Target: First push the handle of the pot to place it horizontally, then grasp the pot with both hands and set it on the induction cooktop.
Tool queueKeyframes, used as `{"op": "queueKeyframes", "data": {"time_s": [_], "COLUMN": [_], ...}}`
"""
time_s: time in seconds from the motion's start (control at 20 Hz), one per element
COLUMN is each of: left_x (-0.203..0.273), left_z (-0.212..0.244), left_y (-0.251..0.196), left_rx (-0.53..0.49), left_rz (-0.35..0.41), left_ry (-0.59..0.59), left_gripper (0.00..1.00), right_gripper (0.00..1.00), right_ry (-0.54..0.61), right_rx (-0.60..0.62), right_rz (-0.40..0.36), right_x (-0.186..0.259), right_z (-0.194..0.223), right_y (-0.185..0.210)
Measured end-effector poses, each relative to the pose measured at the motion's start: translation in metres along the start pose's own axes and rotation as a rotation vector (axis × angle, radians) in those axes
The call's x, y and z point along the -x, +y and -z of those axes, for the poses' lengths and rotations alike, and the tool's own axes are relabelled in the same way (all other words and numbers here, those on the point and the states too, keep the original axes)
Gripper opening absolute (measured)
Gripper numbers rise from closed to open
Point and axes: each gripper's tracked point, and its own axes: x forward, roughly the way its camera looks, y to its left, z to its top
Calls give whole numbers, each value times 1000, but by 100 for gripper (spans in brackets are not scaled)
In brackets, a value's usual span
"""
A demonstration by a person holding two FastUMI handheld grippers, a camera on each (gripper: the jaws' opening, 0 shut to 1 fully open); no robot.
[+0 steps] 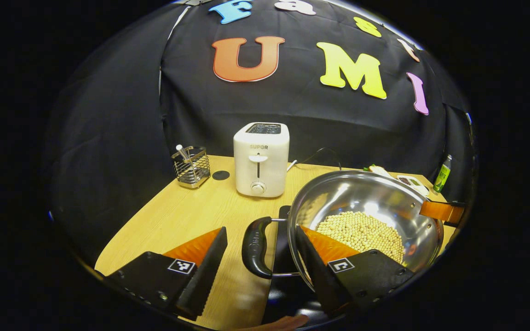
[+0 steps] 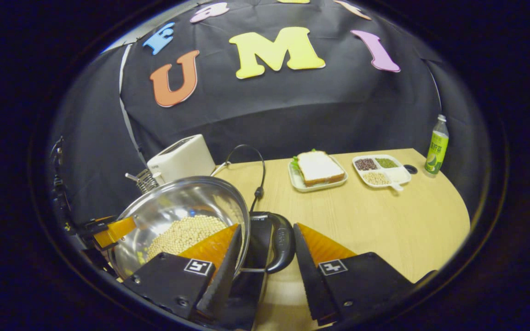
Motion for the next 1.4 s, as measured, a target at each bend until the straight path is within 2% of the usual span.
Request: {"op": "queueKeyframes", "data": {"time_s": [0.1,0.2,0.3,0.4,0.55,0.7,0.85,0.9,0.95,1.0,1.1,1.25,1.4], "left_x": [4,17,35,57,91,129,169,181,195,213,243,283,319], "left_z": [-6,-14,-26,-45,-67,-90,-108,-113,-120,-130,-144,-162,-163], "left_y": [1,-7,-13,-22,-38,-51,-64,-68,-71,-75,-82,-96,-110], "left_rx": [10,33,29,5,-10,-27,-31,-40,-48,-51,-49,-46,-75], "left_rz": [2,30,42,41,42,35,33,37,38,39,45,61,56], "left_ry": [-17,-25,-54,-111,-168,-233,-288,-299,-317,-340,-378,-439,-460], "left_gripper": [93,92,90,94,96,96,96,100,96,96,95,95,95], "right_gripper": [75,81,82,91,90,97,97,98,98,98,96,98,96], "right_ry": [-44,-86,-137,-182,-259,-317,-365,-380,-404,-429,-447,-481,-520], "right_rx": [5,16,32,63,96,119,79,64,57,56,61,70,87], "right_rz": [-9,-47,-54,-44,14,26,2,0,5,13,54,97,155], "right_x": [7,21,39,61,100,144,191,208,227,245,280,328,377], "right_z": [-11,-21,-33,-44,-64,-80,-94,-99,-105,-112,-116,-125,-127], "right_y": [-1,5,4,3,-7,-9,-10,-12,-18,-24,-38,-54,-69]}}
